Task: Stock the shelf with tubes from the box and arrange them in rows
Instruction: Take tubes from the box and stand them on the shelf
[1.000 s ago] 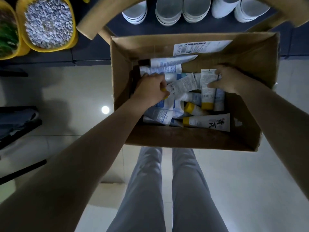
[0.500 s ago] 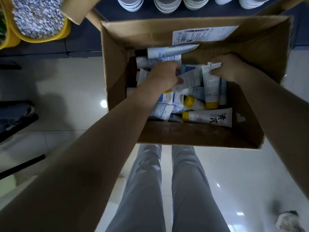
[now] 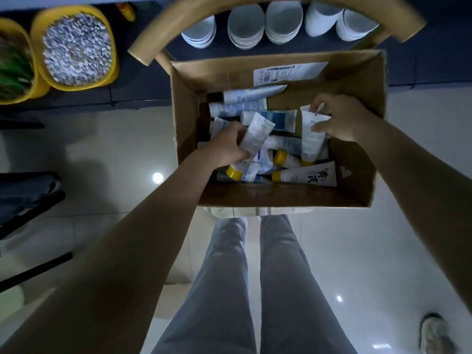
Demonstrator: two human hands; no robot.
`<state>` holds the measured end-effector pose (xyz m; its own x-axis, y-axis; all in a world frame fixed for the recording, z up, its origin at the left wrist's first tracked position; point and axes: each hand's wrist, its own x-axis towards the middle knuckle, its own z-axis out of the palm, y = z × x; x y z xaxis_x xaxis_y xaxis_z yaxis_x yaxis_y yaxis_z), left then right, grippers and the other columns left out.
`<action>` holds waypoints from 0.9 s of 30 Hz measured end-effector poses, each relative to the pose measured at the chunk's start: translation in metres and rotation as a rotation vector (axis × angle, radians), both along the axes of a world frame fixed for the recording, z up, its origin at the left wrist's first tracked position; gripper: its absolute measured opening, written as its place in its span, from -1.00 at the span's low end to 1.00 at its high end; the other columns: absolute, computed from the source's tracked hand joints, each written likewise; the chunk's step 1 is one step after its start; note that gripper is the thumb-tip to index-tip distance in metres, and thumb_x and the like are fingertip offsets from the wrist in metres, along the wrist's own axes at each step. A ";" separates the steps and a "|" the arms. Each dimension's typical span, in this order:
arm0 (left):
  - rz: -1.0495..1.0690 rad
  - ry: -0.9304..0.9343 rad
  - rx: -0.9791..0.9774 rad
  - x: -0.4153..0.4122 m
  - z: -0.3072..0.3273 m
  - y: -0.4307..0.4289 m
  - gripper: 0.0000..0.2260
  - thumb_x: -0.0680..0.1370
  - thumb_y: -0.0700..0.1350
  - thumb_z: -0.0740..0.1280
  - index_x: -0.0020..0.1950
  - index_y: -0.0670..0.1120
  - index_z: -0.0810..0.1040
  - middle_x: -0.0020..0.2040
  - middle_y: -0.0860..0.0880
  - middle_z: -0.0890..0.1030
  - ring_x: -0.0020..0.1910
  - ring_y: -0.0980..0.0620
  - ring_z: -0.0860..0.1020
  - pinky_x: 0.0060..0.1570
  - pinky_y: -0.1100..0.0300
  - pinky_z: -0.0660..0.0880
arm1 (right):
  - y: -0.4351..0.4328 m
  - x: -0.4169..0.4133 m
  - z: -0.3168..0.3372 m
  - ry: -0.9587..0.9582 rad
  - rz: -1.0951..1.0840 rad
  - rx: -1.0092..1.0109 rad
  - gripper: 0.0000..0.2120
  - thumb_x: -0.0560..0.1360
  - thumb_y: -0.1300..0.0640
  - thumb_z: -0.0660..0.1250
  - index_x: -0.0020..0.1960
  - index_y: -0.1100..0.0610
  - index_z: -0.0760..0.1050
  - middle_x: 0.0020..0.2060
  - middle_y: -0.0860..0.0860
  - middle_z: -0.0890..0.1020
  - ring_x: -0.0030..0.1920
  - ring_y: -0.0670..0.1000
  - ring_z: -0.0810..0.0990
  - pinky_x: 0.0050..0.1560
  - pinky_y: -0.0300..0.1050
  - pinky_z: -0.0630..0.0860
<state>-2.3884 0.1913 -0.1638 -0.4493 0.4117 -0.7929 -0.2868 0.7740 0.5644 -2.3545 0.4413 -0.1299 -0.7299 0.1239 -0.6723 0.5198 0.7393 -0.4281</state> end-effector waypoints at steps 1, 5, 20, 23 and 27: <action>0.022 0.011 0.024 0.002 0.013 -0.002 -0.48 0.45 -0.22 0.42 0.34 -0.07 0.29 0.19 -0.05 0.48 0.19 -0.04 0.48 0.15 0.04 0.47 | 0.000 0.007 0.014 0.024 -0.010 -0.001 -0.68 0.42 0.23 0.43 0.13 0.05 0.45 0.13 0.11 0.54 0.03 0.06 0.51 0.03 0.05 0.55; 0.137 0.064 0.188 0.003 0.088 -0.006 -0.35 0.44 -0.30 0.39 0.43 0.01 0.17 0.23 -0.04 0.47 0.17 0.01 0.49 0.05 0.16 0.44 | -0.001 0.027 0.097 0.180 -0.077 -0.004 -0.61 0.47 0.23 0.37 0.27 0.05 0.45 0.00 -0.02 0.49 0.04 0.00 0.47 0.01 -0.13 0.42; -0.039 0.676 0.536 -0.013 0.378 0.082 -0.83 0.56 -0.10 0.28 0.06 0.10 0.33 -0.03 -0.13 0.58 -0.02 -0.19 0.58 -0.08 -0.15 0.59 | 0.071 0.080 0.407 0.639 -0.217 0.109 -0.72 0.48 0.23 0.37 0.15 0.07 0.42 -0.03 0.01 0.58 -0.15 -0.03 0.60 -0.27 -0.33 0.56; -0.055 0.819 0.572 -0.002 0.411 0.121 -0.80 0.53 -0.14 0.32 -0.01 0.12 0.35 -0.03 -0.05 0.58 -0.08 -0.13 0.59 -0.12 -0.14 0.59 | 0.104 0.096 0.436 0.715 -0.240 0.124 -0.74 0.48 0.22 0.37 0.12 0.08 0.42 -0.01 0.05 0.60 -0.08 0.06 0.62 -0.15 -0.05 0.63; 0.079 0.918 0.615 0.020 0.439 0.173 -0.84 0.50 -0.17 0.35 -0.03 -0.03 0.37 -0.13 0.04 0.56 -0.13 -0.05 0.57 -0.16 0.01 0.54 | 0.156 0.122 0.468 0.812 -0.229 0.184 -0.74 0.48 0.19 0.38 0.13 0.12 0.43 -0.05 0.04 0.60 -0.17 0.01 0.64 -0.21 -0.09 0.63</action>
<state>-2.3679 0.3643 0.2754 -0.8042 0.5648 0.1852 0.4015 0.2863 0.8700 -2.2323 0.5969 0.3378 -0.9196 0.3820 0.0922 0.2489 0.7477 -0.6156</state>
